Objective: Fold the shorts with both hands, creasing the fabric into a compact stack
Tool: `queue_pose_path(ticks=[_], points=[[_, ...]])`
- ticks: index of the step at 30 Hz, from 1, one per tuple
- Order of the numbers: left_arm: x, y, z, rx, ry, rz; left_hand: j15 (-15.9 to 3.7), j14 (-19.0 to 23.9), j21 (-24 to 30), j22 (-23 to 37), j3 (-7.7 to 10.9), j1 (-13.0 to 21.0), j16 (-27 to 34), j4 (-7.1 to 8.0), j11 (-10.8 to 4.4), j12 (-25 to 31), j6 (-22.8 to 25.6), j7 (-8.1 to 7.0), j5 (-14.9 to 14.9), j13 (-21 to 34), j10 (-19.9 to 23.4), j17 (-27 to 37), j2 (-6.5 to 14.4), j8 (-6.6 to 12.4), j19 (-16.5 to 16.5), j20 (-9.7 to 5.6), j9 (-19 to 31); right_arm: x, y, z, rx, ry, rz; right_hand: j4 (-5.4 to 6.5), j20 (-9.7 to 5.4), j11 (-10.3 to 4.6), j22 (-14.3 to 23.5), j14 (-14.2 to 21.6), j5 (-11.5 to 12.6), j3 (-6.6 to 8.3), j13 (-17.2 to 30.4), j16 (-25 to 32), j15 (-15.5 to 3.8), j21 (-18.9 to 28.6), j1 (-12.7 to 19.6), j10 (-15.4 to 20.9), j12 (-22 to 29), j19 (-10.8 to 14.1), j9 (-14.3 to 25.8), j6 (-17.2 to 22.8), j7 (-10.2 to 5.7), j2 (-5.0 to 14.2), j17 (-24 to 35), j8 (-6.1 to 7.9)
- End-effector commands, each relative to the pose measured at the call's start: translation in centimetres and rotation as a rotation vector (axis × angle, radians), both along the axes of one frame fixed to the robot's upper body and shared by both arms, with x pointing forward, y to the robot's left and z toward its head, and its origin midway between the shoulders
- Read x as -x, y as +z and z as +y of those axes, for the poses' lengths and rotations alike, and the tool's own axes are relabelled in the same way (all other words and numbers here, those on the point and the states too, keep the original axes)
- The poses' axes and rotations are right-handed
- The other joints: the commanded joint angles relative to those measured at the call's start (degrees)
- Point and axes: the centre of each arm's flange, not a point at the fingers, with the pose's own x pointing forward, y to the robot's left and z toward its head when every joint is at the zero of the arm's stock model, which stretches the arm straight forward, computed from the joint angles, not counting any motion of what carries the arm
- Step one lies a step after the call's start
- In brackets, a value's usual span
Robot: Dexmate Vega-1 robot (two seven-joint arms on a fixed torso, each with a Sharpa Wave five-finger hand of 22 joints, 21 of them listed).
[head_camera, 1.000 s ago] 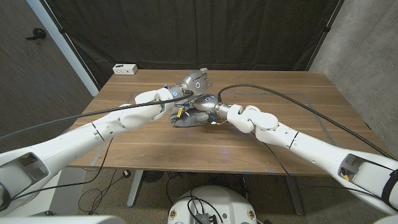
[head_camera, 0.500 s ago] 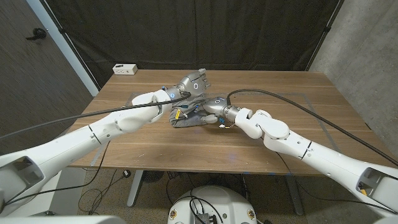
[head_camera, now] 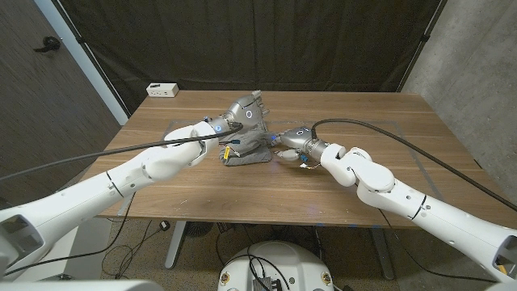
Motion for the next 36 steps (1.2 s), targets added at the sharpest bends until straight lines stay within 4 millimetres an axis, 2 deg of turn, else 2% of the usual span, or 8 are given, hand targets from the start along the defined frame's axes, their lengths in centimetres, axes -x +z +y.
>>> queue_pose_path(ticks=[1, 21, 36], points=[[1.0, -0.6, 1.3, 0.075, 0.017, -0.009, -7.23, 0.2, -0.11, 0.07, 0.0, -0.4, 0.43, -0.44, -0.5, 0.47, 0.43, 0.04, -0.03, 0.0, 0.11, 0.04, -0.1, 0.21, 0.14, -0.15, 0.12, 1.0, 1.1, -1.9, -0.061, -0.049, -0.055, -0.35, -0.06, 0.0, 0.11, 0.62, 0.23, 0.19, -0.02, -0.03, -4.6, -0.01, -0.34, 0.6, 0.27, 0.69, 0.08, 0.74, 0.1, 0.15, -0.01, 0.27], [2.6, -1.7, 3.6, 0.503, -0.023, -0.011, -7.1, 0.23, -0.33, 0.04, 0.26, -0.8, 0.53, -0.73, -0.44, 0.59, 1.58, 0.27, -0.11, -0.15, 0.11, -0.44, -0.22, 0.53, 0.34, 0.23, 0.09, -0.1, 3.5, -3.6, -0.398, 0.029, -0.06, -0.58, -0.08, 0.01, 0.12, 0.59, 0.27, 0.4, -0.03, 0.0, -4.49, -0.22, -0.24, 0.69, 0.26, 0.77, 0.07, 0.85, 0.11, 0.59, -0.11, 0.24], [2.4, -3.5, 4.3, 0.868, -0.149, 0.055, -6.46, -0.12, -0.75, 0.05, 0.57, -1.01, 0.47, -0.99, -0.05, 0.5, 1.83, 0.68, -0.25, -0.27, -0.33, -0.81, -0.23, 0.44, -0.21, 0.85, 0.06, -1.6, 4.0, -5.4, -0.662, 0.133, -0.011, -0.85, -0.07, 0.27, 0.13, 0.44, 0.24, 0.52, -0.04, 0.11, -4.27, -0.46, -0.06, 0.54, 0.18, 0.7, 0.05, 0.99, 0.19, 0.97, -0.07, 0.22]])
